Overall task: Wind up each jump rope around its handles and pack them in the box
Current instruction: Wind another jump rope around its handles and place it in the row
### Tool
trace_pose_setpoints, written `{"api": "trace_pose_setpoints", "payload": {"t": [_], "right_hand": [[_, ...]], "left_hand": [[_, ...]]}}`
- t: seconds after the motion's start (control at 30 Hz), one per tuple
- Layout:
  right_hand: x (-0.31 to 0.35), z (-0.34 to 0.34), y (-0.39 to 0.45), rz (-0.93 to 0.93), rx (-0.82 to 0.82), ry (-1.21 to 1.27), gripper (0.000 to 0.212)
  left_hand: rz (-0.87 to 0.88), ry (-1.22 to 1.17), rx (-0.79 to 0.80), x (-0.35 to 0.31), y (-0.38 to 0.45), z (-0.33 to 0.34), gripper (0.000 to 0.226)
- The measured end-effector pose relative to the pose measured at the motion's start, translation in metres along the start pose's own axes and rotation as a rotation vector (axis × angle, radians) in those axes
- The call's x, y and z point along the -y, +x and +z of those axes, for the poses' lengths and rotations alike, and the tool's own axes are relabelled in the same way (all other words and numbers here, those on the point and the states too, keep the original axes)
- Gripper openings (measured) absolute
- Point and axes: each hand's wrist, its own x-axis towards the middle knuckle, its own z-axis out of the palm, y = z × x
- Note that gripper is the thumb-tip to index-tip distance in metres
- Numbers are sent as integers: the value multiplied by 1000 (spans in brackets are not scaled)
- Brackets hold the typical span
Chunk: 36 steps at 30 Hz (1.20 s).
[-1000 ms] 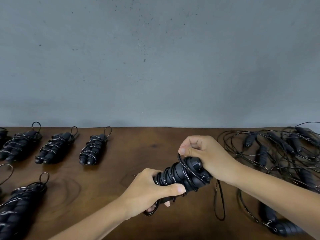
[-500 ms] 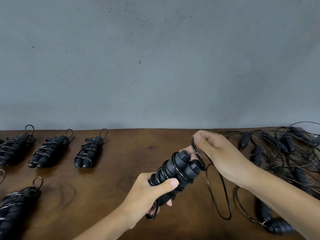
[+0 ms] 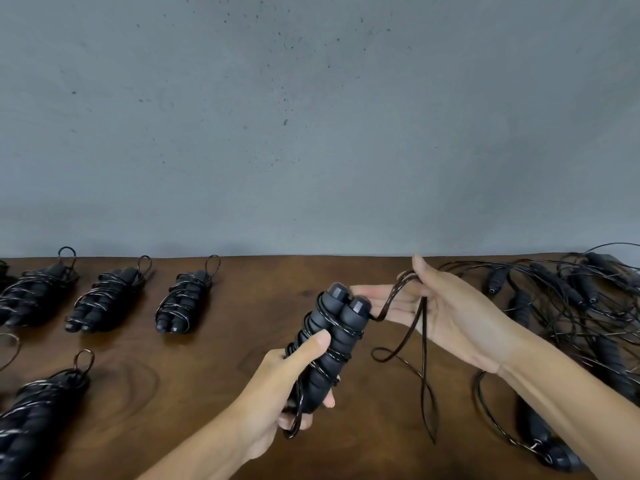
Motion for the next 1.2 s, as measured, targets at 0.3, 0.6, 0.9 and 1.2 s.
{"api": "trace_pose_setpoints", "payload": {"t": [0.3,0.6,0.9,1.2], "right_hand": [[-11,7,12,-14,-62,60,49],[-39,2,9,-83,-110,-487,60],[-17,-22,-8,-132,-89,-1340,37],[4,-9,-23,-240,-77,-1994,33]], "left_hand": [[-126,-227,-140,-3,10,2,81],[-87,-309,-296,-18,19,-24,73],[-70,-285,-336,-15,18,-41,67],[-80,-280,-351,-9,19,-37,70]]}}
